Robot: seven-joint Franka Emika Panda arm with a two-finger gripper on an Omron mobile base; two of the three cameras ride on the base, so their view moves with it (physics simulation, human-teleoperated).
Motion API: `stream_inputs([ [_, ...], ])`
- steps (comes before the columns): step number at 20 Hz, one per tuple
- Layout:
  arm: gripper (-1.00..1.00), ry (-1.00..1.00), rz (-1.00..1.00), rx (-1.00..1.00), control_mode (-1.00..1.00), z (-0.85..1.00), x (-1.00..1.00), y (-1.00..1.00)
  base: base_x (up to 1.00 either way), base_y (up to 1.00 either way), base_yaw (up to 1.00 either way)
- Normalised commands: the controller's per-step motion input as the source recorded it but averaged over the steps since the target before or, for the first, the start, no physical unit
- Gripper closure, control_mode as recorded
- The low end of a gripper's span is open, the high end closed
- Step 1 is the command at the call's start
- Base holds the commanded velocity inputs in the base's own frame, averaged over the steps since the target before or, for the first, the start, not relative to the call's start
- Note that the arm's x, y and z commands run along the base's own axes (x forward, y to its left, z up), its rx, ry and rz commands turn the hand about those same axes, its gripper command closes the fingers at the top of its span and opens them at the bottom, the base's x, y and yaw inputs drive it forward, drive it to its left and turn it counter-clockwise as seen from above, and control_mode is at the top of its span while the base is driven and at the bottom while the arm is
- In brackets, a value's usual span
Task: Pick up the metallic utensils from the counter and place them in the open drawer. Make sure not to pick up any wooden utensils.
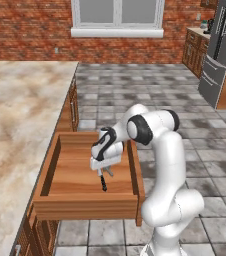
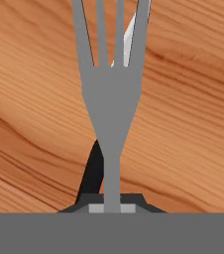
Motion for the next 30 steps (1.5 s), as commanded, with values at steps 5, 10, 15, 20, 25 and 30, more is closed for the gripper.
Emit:
stream_inputs([
  [5,1.0,0.03,0.0,0.0,-1.0,-0.09,0.0,0.0,0.0,0.0,0.0],
  [10,-1.0,0.0,0.0,0.0,-1.0,0.0,0.0,0.0,0.0,0.0,0.0],
  [15,-1.0,0.01,0.0,0.0,-1.0,0.0,0.0,0.0,0.0,0.0,0.0],
  [20,-1.0,0.0,0.0,0.0,-1.0,0.02,0.0,0.0,0.0,0.0,0.0],
  [25,-1.0,0.05,0.0,0.0,-1.0,0.44,0.0,-0.01,0.0,0.0,0.0],
  [30,-1.0,0.11,0.0,0.0,-1.0,0.93,0.0,-0.02,0.0,0.0,0.0],
])
